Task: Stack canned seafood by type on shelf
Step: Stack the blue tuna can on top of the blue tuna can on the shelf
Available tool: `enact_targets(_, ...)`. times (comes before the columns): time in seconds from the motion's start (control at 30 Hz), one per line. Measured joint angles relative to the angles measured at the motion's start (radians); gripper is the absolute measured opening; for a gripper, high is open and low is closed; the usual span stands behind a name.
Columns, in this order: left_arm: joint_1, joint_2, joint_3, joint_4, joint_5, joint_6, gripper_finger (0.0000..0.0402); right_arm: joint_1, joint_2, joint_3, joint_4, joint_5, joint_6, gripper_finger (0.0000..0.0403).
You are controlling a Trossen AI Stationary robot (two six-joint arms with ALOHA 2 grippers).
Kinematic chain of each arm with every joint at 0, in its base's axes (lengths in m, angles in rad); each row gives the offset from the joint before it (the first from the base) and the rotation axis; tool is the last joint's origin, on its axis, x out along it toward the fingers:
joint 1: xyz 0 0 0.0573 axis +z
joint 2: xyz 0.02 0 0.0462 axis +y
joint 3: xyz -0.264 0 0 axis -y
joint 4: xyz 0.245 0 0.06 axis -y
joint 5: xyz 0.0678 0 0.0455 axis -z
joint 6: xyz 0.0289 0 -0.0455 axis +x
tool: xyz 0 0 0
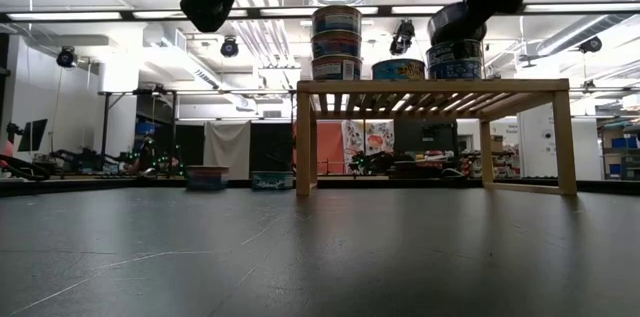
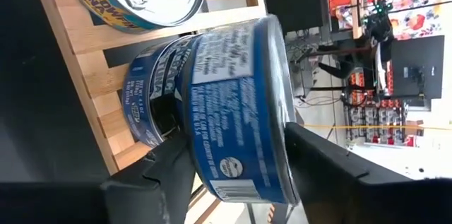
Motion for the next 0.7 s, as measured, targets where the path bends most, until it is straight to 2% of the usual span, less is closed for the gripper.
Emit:
enact_targets(0.33,0.0,0.0,0.0,0.0,0.0,0.0,0.0283,-0.026,0.0,0.039,0.006,-0.031,-0.004,0.0265)
enact_targets(0.7,0.0,0.0,0.0,0.0,0.0,-0.001,0.0283,-0.131,0.0,0.099,0.009,-0.196,0.0,0.0293)
